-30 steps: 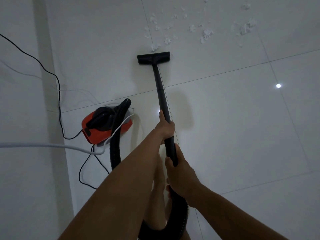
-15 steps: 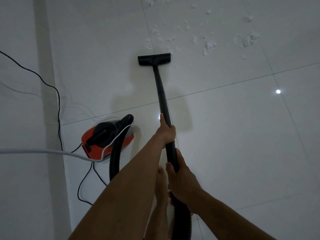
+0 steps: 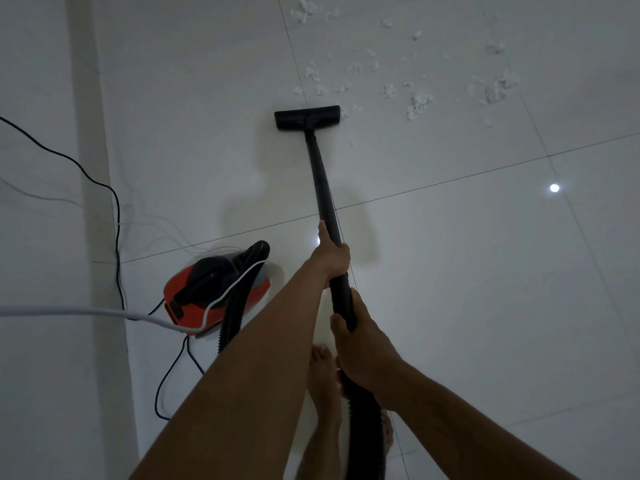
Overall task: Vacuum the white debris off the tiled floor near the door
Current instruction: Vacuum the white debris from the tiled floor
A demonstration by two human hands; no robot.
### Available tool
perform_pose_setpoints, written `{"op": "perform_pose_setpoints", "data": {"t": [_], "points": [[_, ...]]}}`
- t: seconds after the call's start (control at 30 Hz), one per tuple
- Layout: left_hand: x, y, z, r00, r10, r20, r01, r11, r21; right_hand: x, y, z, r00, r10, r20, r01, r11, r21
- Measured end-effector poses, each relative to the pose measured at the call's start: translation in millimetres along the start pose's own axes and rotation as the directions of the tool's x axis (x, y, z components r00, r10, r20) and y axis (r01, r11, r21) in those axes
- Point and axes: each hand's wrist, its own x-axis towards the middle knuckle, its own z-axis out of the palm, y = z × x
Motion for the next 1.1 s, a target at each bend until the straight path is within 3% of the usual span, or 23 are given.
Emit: {"op": "perform_pose_setpoints", "data": {"t": [0.57,0.73,0.87,1.1], "points": [[-67.4,13.1,-17.4,0.995,-0.072,0.070,0.071,0.997,0.013,-71.9,-32.9,1.8,1.000,0.013,0.022,-0.013,1.000,-0.012],[-53.5,18.6,-19.3,0.996,-0.071,0.061,0.071,0.997,0.012,-61.2,-47.0,1.6,0.995,0.098,-0.008,-0.097,0.995,0.032],[-32.4,33.7,-19.7,0.997,-0.068,0.048,0.068,0.998,-0.002,-15.5,-27.5,1.2,0.991,0.101,-0.090,-0.111,0.986,-0.124],[-3.2,62.1,-24.0,0.997,-0.065,0.034,0.066,0.998,-0.022,-3.1,-65.1,-28.9,0.999,0.042,-0.008,-0.042,0.981,-0.188]]}}
